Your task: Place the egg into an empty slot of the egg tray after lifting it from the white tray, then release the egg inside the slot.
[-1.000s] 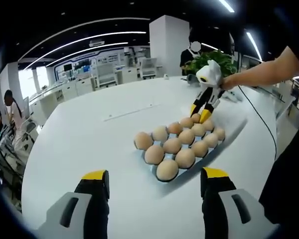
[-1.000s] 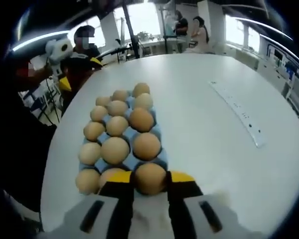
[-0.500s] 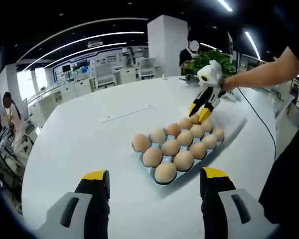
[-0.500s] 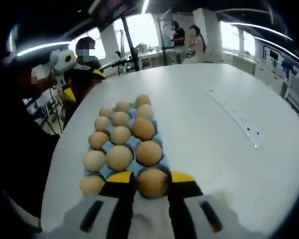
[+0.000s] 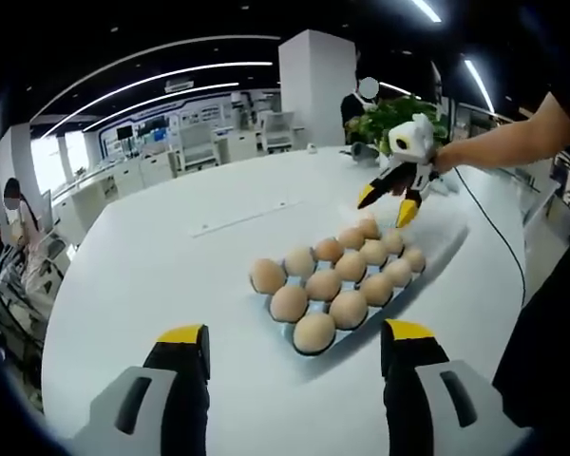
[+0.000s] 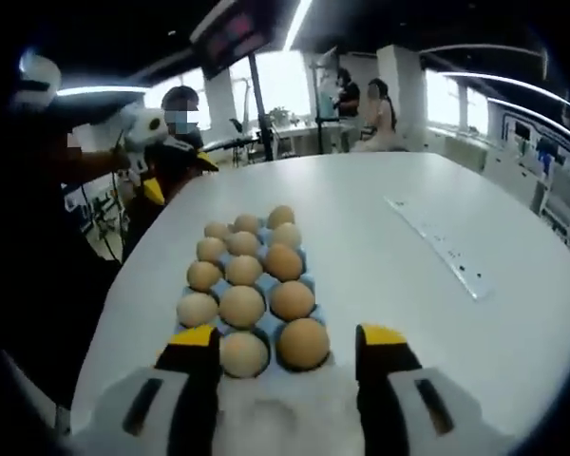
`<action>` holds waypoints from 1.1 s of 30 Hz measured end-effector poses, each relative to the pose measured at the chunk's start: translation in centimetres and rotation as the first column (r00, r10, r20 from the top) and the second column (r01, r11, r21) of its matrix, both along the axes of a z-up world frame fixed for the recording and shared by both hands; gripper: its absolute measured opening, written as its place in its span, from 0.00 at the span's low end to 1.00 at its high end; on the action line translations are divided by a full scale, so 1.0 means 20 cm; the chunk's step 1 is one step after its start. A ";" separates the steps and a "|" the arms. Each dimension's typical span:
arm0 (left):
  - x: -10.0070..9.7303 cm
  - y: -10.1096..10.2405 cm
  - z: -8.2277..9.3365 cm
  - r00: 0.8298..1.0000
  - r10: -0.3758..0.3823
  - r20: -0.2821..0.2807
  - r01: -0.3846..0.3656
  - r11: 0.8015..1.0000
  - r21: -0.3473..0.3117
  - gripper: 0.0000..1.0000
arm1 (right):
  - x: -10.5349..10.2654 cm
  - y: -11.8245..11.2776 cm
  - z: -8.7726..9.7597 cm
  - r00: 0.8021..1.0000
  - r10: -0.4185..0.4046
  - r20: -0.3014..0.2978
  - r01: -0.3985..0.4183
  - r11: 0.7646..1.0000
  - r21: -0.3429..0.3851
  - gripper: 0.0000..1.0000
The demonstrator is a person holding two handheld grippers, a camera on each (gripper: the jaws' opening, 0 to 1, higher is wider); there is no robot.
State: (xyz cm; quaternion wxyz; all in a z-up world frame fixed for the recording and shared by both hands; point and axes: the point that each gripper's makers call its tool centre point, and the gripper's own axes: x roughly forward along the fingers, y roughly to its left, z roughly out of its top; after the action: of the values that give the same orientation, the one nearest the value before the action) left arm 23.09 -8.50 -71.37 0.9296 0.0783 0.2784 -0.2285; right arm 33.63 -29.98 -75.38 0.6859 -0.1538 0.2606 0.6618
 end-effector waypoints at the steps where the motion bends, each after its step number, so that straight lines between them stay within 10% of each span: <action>1: 0.00 0.00 0.00 1.000 -0.002 -0.002 0.002 1.000 0.000 0.74 | -0.01 0.00 0.01 1.000 0.006 0.008 -0.006 1.000 0.013 0.76; 6: 0.00 -0.01 -0.01 1.000 -0.010 -0.002 0.010 1.000 -0.002 0.75 | -0.02 -0.04 0.02 1.000 -0.016 0.027 0.015 1.000 0.023 1.00; 21: -0.07 -0.09 -0.01 0.994 -0.105 -0.014 0.103 0.991 -0.080 0.99 | -0.22 -0.11 0.10 1.000 0.008 0.000 -0.008 0.997 0.076 1.00; 33: -0.18 -0.23 0.04 0.973 -0.231 -0.011 0.229 0.969 -0.096 1.00 | -0.52 -0.12 0.17 0.998 0.061 0.015 -0.062 0.996 0.067 1.00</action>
State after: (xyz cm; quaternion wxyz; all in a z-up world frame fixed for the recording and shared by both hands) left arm 19.43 -13.01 -70.47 0.8963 0.0635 0.2668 -0.3485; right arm 23.28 -32.46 -71.98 0.6717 -0.1425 0.2289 0.6901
